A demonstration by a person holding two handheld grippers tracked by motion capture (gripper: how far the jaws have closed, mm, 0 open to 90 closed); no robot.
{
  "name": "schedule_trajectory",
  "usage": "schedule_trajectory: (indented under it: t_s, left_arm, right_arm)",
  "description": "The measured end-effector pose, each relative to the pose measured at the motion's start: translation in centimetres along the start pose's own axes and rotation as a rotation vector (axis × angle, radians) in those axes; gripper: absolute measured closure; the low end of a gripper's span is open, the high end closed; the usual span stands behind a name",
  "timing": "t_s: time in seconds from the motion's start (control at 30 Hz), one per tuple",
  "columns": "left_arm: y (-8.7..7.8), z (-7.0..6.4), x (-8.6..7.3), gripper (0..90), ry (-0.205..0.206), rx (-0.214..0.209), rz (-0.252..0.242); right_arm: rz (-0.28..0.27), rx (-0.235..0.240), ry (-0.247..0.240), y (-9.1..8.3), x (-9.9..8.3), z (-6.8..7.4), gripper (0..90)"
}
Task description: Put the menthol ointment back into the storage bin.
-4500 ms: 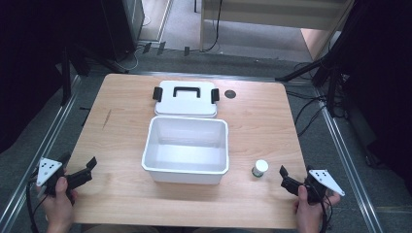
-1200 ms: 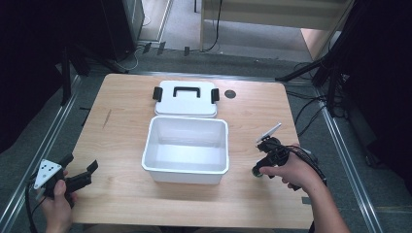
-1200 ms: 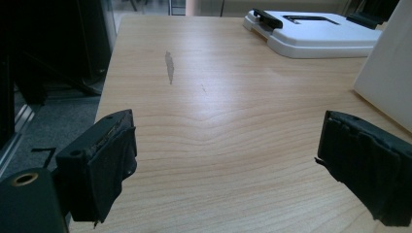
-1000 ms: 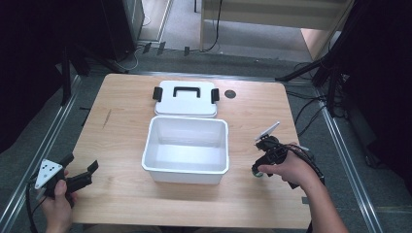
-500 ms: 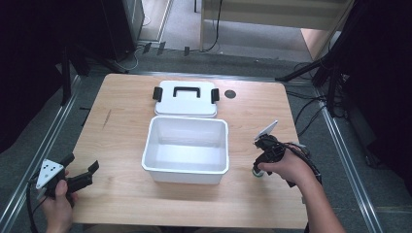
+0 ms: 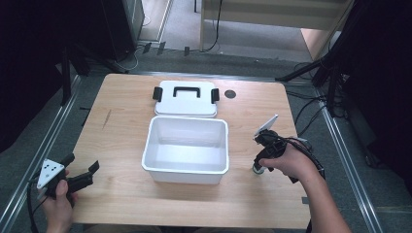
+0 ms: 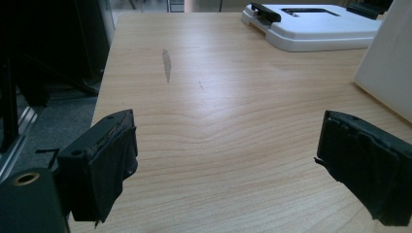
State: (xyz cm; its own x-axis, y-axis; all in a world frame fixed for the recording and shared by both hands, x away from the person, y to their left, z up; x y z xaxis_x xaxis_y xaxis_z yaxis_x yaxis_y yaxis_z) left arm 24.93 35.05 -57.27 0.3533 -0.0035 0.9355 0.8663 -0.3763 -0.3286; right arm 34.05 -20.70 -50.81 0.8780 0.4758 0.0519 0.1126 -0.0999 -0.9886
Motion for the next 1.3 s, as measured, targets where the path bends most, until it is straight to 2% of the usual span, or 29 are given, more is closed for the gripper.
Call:
schedule_trajectory:
  t_s: [0.2, 0.53, 0.67, 0.8, 0.93, 1.3]
  left_arm:
    - [0.0, 0.0, 0.0, 8.3, 0.007, 0.001, 0.004]
    - [0.0, -0.1, 0.0, 8.3, 0.009, 0.001, 0.011]
    - [0.0, -0.1, 0.0, 8.3, 0.01, 0.002, 0.012]
    - [0.0, -0.1, 0.0, 8.2, 0.011, 0.003, 0.012]
    - [0.1, -0.1, 0.0, 8.3, 0.011, 0.001, 0.012]
    - [0.1, -0.1, 0.0, 8.3, 0.016, 0.002, 0.016]
  right_arm:
    - [-0.008, 0.008, -0.013, -1.5, 0.8, 0.0, 51.5]
    - [-0.011, -0.01, -0.05, -4.0, 2.0, 0.2, 51.6]
    - [0.001, -0.016, -0.088, -5.3, 2.3, 0.7, 51.6]
    - [-0.002, -0.021, -0.082, -6.2, 2.6, 0.9, 51.6]
    - [-0.018, -0.019, -0.098, -7.6, 3.1, 1.3, 51.6]
    - [-0.031, -0.025, -0.122, -9.8, 4.1, 2.4, 51.6]
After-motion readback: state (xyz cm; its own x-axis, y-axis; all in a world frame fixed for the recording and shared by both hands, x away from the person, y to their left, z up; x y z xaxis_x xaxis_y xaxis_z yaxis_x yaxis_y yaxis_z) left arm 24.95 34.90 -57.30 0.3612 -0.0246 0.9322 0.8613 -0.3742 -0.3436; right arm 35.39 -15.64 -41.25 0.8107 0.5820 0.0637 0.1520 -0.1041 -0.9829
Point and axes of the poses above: each handheld gripper's, and its own axes: y roughly forward along the jaws, x roughly out of its top, z roughly to its left, the point moved 6 cm from there along y, roughly forward along the jaws, and after that the axes turned 10 degrees about -x, right-handed, at the moved point
